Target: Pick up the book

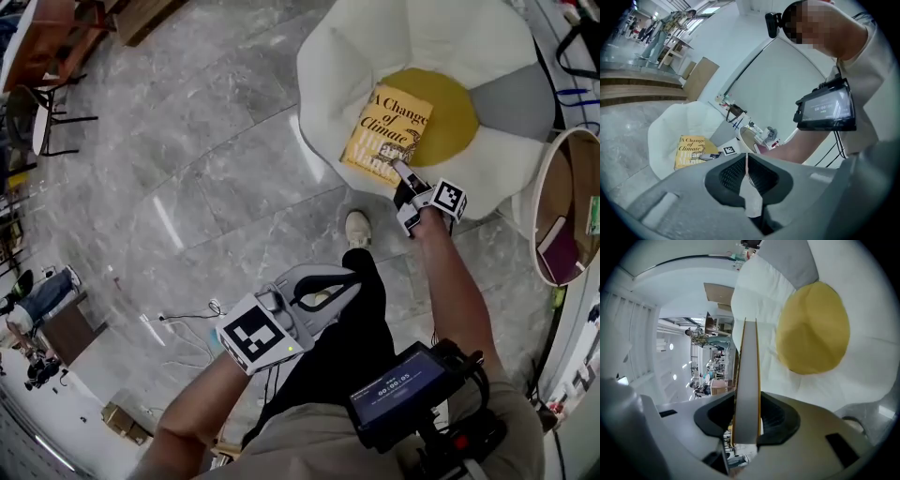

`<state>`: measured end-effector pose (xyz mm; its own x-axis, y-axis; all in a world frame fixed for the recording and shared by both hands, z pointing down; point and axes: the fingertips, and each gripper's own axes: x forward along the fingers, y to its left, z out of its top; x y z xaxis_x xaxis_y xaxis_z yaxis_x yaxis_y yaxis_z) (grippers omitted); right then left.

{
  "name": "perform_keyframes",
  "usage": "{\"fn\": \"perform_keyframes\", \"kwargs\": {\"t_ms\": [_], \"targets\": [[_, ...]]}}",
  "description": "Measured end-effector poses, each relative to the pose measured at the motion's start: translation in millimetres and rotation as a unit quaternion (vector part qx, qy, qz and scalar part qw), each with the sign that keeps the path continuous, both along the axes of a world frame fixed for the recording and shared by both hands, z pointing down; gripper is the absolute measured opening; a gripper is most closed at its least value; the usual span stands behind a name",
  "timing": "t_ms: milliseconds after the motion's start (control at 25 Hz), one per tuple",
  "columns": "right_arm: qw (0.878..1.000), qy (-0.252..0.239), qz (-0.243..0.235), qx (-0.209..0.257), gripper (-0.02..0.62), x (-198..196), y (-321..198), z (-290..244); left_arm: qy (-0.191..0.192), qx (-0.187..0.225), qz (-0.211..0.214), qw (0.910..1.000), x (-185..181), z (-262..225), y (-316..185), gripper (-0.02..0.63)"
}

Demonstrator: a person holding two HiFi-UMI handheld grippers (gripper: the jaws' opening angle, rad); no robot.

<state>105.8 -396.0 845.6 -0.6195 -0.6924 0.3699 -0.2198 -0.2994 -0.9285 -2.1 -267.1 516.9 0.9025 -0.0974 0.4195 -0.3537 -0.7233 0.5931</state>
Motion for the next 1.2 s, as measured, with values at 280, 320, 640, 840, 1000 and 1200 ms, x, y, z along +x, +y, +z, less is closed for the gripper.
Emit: {"fn": "perform_keyframes", "kwargs": {"t_ms": [280,320,640,840,1000,1200], "targets": [[0.999,-0.006,0.002,0.047,0.150,-16,44,-105,0.012,0.035,0.006,0.9993,-13,-61,54,0.009],[0.999,-0.006,0.005,0.049,0.150,-19,53,-120,0.012,0.037,0.006,0.9992,-17,-70,62,0.008],[0.998,0.002,0.008,0.069,0.150,-36,116,-223,0.026,0.061,-0.004,0.9978,-44,-133,120,0.008],[0.996,0.003,0.004,0.088,0.150,-48,160,-288,0.028,0.081,-0.009,0.9963,-62,-166,159,0.008],[0.995,-0.005,-0.002,0.102,0.150,-58,194,-344,0.028,0.100,-0.014,0.9945,-72,-191,183,0.008],[0.992,-0.012,-0.017,0.122,0.150,-73,241,-409,0.039,0.111,-0.030,0.9927,-86,-221,213,0.008]]}}
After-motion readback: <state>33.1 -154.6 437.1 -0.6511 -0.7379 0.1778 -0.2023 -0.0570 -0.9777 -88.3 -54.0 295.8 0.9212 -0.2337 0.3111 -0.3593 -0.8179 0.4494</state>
